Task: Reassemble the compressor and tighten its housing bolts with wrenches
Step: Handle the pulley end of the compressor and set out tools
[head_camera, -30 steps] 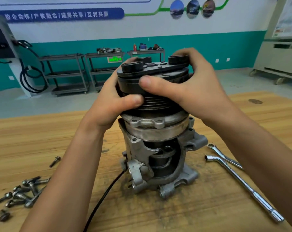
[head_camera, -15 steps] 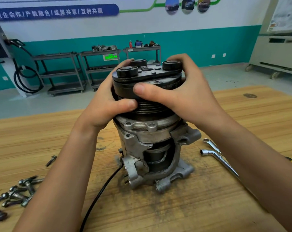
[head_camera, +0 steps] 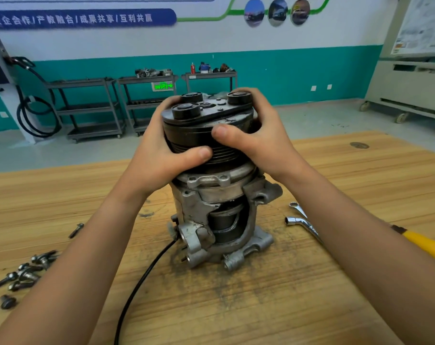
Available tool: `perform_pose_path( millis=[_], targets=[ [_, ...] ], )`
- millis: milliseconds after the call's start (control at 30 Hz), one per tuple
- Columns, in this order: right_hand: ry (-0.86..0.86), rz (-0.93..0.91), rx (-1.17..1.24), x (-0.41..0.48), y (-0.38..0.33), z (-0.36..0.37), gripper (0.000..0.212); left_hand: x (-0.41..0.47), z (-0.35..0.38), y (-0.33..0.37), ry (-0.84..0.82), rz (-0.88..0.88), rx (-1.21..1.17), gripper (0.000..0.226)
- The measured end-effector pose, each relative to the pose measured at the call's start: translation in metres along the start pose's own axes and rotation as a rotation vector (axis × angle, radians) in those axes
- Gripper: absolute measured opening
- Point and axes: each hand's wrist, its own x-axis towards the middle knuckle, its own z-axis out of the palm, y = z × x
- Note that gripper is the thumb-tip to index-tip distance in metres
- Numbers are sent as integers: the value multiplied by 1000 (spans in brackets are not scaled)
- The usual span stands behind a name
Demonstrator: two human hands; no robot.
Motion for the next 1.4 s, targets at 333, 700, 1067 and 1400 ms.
perform_pose_path(
  millis=[333, 700, 1067, 1400],
  targets=[
    [23, -25, 39, -6, 5, -2, 57, -6, 7, 3, 17, 51, -6, 98],
    [57, -35, -33, -10, 5, 0, 72, -3, 5, -1, -48, 53, 9, 90],
    [-50, -4, -47, 1, 1, -7, 60, -3, 9, -3, 14, 52, -44, 98],
    [-61, -1, -73, 4, -3, -2, 62, -7, 8, -5, 9, 53, -25, 86]
  ],
)
